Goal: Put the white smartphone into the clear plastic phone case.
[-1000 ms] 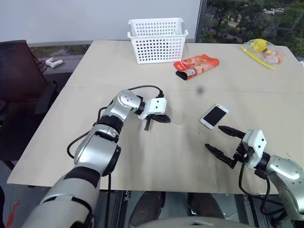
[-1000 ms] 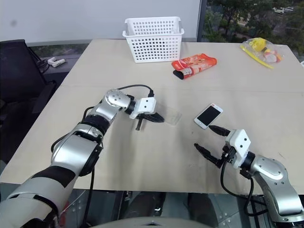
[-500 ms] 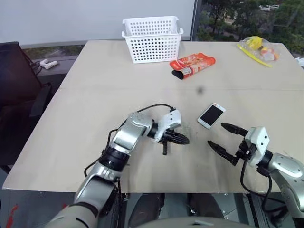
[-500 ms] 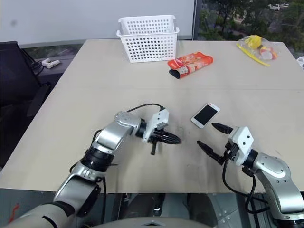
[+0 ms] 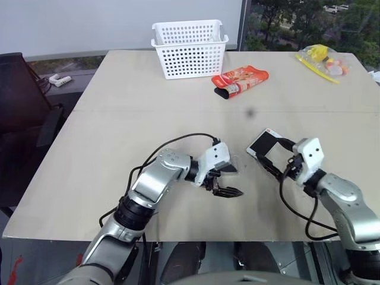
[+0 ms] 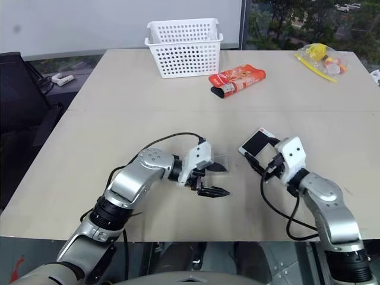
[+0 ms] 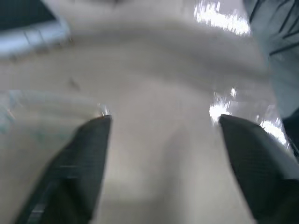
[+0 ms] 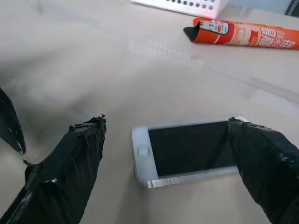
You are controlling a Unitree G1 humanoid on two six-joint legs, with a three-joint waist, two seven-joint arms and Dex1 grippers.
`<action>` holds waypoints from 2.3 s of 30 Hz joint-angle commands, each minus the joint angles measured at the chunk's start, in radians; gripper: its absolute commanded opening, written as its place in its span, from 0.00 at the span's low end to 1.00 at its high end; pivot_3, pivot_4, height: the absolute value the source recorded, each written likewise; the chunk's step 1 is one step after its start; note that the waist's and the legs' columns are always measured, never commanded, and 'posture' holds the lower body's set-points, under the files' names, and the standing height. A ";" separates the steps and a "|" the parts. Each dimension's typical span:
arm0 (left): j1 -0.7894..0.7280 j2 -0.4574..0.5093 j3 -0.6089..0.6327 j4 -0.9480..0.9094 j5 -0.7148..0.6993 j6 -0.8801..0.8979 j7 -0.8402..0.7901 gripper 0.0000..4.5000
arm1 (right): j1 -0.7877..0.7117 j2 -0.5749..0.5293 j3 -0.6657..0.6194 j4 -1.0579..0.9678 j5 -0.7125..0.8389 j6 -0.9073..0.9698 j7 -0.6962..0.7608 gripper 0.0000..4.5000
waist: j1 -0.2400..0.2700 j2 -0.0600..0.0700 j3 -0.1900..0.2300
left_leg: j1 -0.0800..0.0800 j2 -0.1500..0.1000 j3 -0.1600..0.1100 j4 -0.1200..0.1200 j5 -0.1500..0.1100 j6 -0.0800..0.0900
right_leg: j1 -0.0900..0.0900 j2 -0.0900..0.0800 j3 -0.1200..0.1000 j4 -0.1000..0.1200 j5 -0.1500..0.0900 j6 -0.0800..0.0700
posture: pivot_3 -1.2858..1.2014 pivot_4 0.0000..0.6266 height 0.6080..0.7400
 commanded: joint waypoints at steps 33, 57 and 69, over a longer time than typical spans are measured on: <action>0.110 0.263 0.211 -0.278 -0.099 -0.033 0.305 0.89 | -0.125 0.332 -0.031 -0.005 -0.321 0.594 -0.522 1.00 | 0.022 -0.001 -0.001 | 0.001 -0.001 0.005 -0.003 0.002 -0.002 | -0.005 0.001 0.001 0.002 0.000 0.000 | 0.52 0.24 1.00; 0.129 0.331 0.255 -0.205 -0.142 -0.087 0.286 0.91 | -0.170 0.041 -0.021 0.217 -0.153 0.307 -0.112 0.40 | 0.014 -0.007 -0.005 | 0.004 0.001 0.004 -0.003 0.002 -0.003 | 0.001 0.001 -0.002 -0.001 0.000 -0.001 | 0.52 0.24 1.00; 0.145 0.343 0.262 -0.206 -0.152 -0.099 0.299 0.91 | -0.069 0.228 0.013 0.154 -0.145 0.227 -0.236 0.99 | -0.005 -0.007 -0.005 | 0.003 0.001 0.001 -0.004 0.002 -0.003 | 0.000 0.001 0.000 -0.001 0.000 -0.002 | 0.52 0.24 1.00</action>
